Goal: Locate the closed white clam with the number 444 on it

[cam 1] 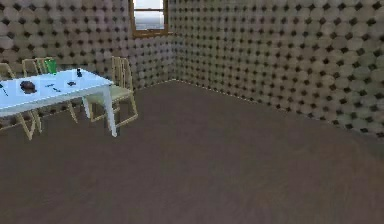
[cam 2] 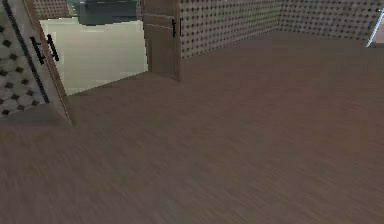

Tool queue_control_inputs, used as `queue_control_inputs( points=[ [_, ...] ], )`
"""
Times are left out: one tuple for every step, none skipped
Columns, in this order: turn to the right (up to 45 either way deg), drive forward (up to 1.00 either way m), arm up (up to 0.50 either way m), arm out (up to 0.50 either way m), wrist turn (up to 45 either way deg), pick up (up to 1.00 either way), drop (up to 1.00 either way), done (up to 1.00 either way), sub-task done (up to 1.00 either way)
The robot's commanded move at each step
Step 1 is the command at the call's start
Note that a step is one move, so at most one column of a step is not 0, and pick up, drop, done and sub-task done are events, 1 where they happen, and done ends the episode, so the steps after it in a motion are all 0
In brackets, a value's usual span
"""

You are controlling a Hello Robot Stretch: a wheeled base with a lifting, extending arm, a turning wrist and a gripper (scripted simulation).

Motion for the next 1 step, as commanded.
queue_control_inputs(
  points=[
    [0.0,0.75,0.0,0.0,0.0,0.0,0.0,0.0,0.0]
  ],
)
